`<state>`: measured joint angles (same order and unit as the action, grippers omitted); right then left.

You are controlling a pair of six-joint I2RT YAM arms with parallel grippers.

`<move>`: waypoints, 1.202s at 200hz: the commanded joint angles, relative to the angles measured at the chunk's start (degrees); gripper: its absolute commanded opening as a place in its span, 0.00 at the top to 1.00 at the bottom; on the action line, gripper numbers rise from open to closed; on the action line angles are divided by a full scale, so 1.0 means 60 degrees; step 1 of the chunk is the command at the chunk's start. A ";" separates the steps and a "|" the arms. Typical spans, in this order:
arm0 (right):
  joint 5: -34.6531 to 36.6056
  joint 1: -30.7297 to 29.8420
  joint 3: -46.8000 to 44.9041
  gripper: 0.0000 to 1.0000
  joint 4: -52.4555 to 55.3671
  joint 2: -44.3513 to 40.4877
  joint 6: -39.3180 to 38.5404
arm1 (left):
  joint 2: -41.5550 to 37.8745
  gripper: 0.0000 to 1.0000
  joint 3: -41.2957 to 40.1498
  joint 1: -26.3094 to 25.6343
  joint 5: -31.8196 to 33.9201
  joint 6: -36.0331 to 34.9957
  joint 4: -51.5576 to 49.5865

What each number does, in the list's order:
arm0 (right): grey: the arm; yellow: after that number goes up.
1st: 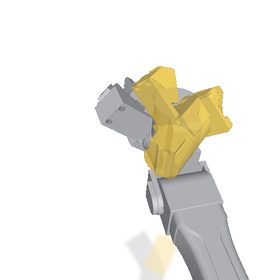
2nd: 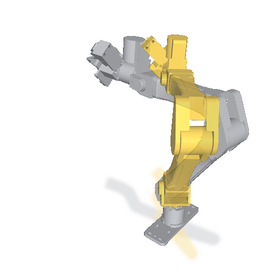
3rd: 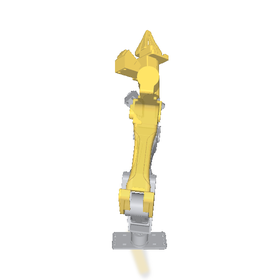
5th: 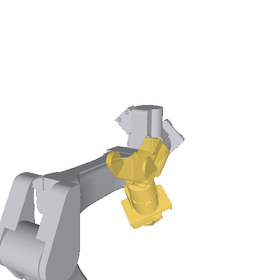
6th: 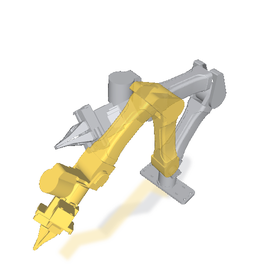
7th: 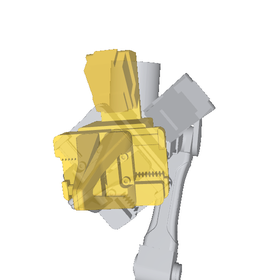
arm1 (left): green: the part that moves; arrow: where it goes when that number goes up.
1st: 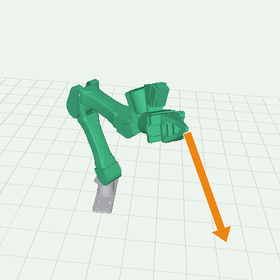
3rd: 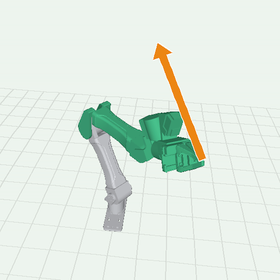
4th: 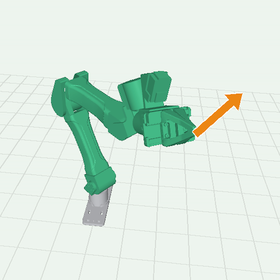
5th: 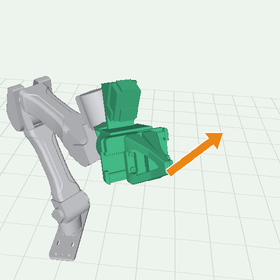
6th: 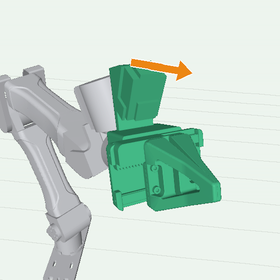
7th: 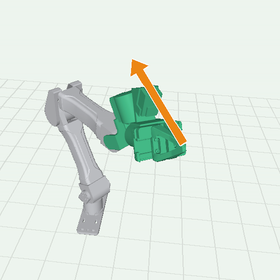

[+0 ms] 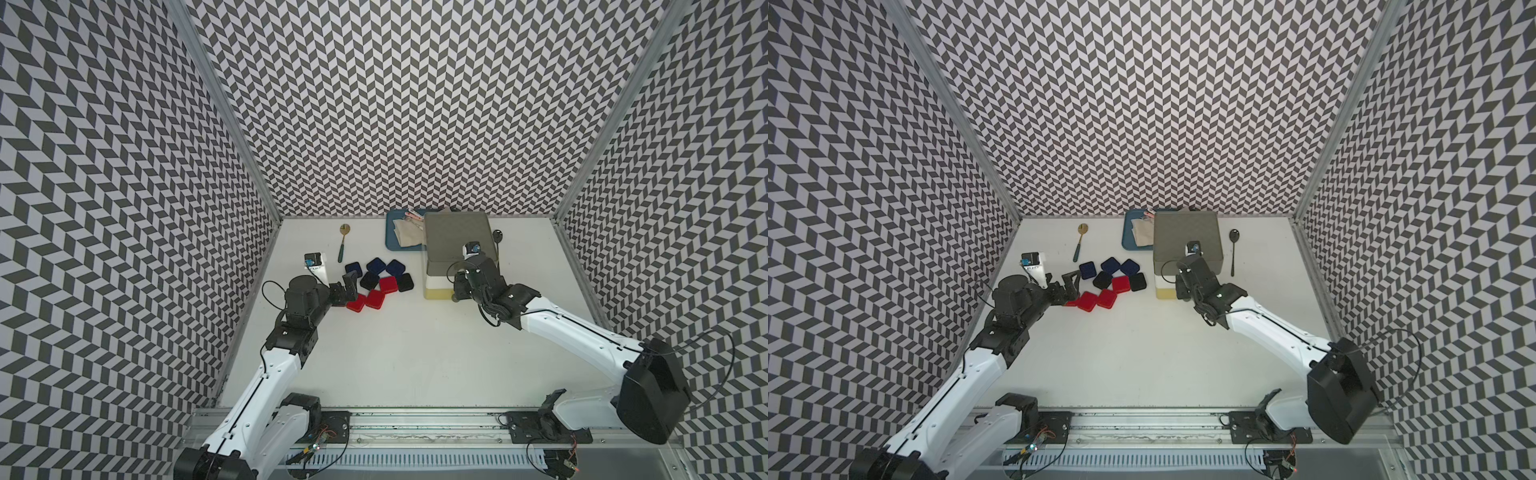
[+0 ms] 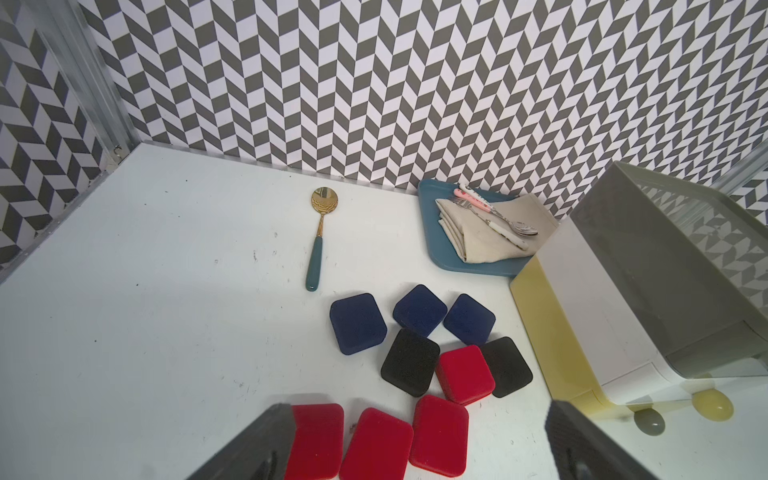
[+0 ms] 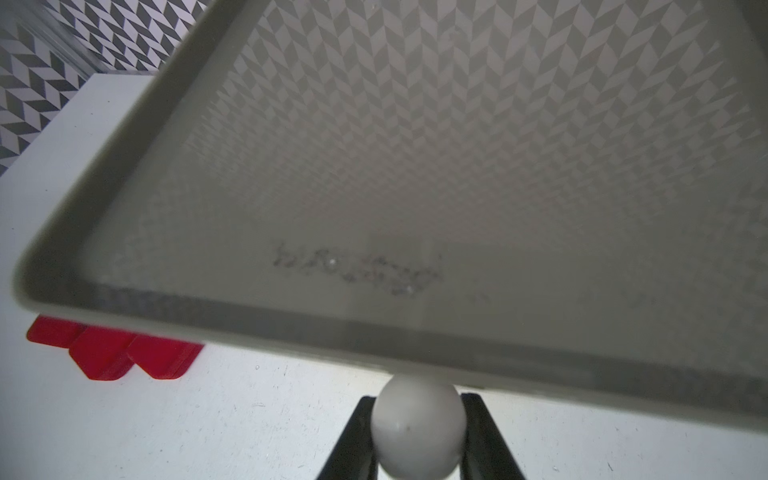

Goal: Place the brooch boxes into the drawer by color
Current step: Open the drawer in the storage box.

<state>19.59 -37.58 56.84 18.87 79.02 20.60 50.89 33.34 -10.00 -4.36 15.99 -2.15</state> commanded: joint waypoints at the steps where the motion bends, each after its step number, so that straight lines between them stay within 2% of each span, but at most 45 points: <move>1: -0.0274 0.0053 0.0017 0.79 -0.0101 -0.0403 0.0016 | -0.0001 0.00 0.0242 -0.0018 0.0034 -0.0099 -0.0147; 93: -0.1355 -0.0198 -0.1444 0.81 0.0068 -0.1780 0.0410 | 0.0028 0.00 0.0241 -0.0018 0.0039 -0.0098 -0.0217; 177: -0.1075 -0.1256 -0.1885 0.80 0.0731 -0.2694 0.1475 | 0.0087 0.00 0.0218 -0.0018 0.0059 -0.0058 -0.0204; 240: -0.0834 -0.1657 -0.2013 0.81 0.1495 -0.3305 0.1711 | 0.0101 0.00 0.0215 -0.0018 0.0061 -0.0057 -0.0157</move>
<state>14.98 -46.13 45.78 26.06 61.69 29.87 51.42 33.34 -10.00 -4.21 15.99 -2.92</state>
